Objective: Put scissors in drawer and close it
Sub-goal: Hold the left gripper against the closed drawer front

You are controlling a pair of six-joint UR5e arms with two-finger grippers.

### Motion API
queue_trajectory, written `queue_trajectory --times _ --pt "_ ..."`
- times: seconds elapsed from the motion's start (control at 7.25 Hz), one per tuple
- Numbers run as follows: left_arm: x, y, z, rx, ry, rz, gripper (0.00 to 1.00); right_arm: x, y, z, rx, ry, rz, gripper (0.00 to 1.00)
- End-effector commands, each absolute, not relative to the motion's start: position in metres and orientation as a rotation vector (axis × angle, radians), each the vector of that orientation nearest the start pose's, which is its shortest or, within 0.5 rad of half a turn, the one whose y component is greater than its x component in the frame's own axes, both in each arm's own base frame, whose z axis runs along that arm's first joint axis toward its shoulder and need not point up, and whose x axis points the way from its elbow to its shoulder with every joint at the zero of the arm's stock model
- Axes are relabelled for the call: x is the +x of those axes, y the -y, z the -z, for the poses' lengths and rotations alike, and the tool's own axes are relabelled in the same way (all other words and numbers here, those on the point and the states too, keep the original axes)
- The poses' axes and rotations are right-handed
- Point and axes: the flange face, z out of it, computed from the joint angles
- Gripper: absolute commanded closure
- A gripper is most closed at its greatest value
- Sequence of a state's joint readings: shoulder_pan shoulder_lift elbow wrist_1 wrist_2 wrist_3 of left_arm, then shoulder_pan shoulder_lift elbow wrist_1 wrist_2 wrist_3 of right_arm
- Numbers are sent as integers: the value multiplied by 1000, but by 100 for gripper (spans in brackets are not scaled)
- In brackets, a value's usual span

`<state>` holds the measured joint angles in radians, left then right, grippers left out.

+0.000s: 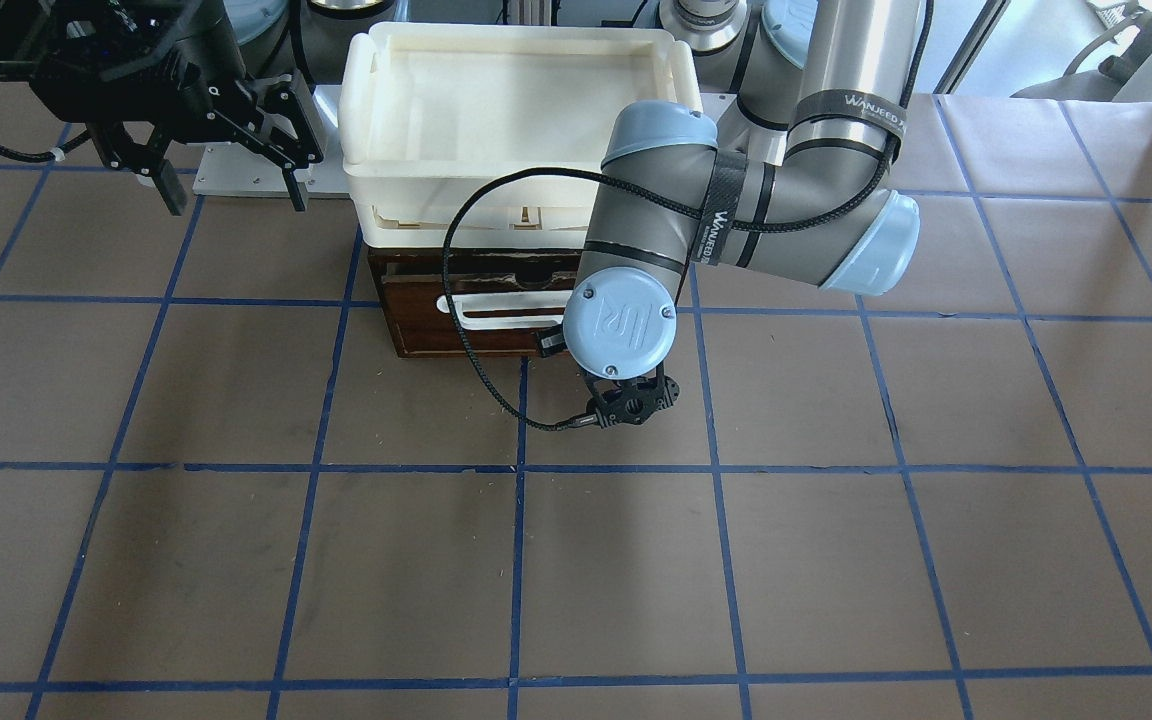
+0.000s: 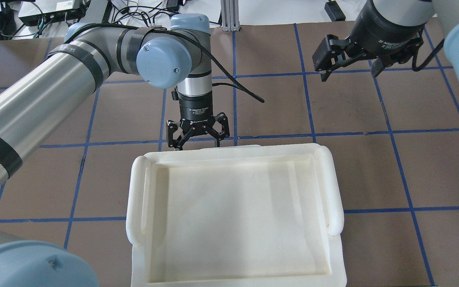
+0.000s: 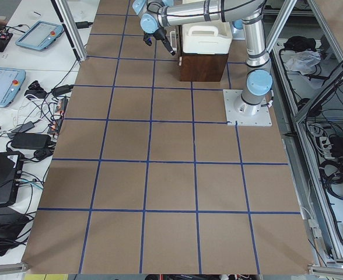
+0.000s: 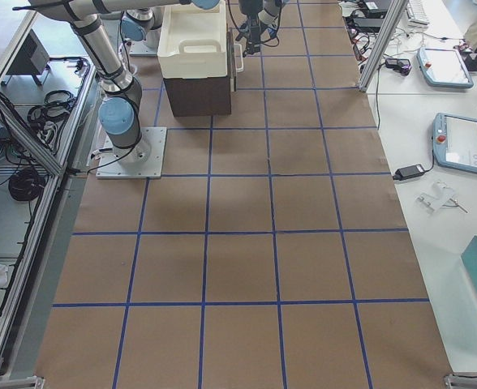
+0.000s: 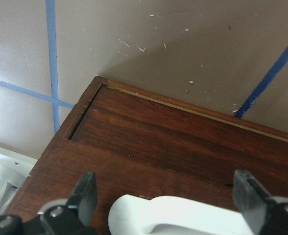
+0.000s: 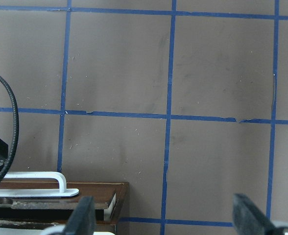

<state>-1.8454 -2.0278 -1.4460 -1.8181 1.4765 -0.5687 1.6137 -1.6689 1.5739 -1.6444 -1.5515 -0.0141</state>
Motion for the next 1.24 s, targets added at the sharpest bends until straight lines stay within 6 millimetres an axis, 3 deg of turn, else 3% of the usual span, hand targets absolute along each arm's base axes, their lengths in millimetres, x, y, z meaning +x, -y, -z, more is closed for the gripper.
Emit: queue_trajectory --times 0.0,1.1 --pt "-296 523 -273 -491 -2813 -853 0 155 458 -541 -93 -3107 262 0" --pt "-295 519 -269 -480 -2791 -886 0 155 458 -541 -91 -3108 263 0"
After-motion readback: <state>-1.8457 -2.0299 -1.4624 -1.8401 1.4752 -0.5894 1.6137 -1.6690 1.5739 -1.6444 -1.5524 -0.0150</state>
